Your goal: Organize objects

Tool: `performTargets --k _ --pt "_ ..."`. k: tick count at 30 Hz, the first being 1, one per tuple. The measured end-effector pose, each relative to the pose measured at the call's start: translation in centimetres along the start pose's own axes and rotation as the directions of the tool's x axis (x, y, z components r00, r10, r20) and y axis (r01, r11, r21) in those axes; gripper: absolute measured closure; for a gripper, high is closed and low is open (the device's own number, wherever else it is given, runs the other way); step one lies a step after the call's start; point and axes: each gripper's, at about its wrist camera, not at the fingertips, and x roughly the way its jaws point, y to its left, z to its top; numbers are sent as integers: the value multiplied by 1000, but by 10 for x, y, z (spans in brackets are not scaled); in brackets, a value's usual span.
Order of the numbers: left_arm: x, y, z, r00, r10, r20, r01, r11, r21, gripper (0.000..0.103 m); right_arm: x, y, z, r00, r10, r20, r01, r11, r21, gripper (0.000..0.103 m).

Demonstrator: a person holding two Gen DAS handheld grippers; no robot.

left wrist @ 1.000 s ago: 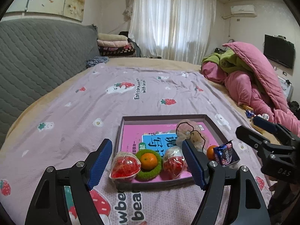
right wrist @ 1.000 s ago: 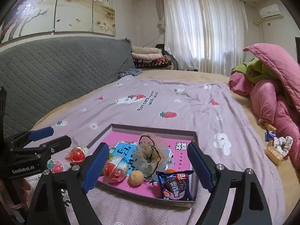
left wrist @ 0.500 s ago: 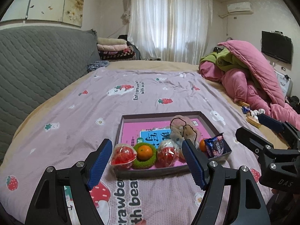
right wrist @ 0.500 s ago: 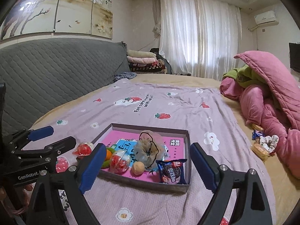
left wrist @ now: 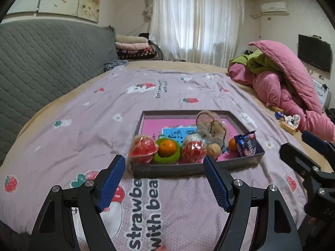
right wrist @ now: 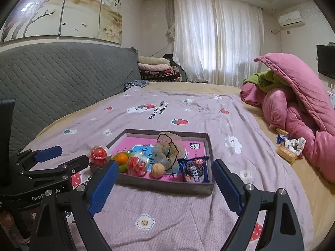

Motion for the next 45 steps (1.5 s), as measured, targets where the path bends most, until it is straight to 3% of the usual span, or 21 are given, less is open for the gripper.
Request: performTargets --k 28,45 --pt "31 -3 -56 994 -19 -107 19 1000 -5 25 22 -8 -65 996 -27 -85 31 998 50 13" --pt "39 -12 -71 995 -3 -100 7 999 38 25 33 -12 -84 991 -22 -130 31 998 63 13"
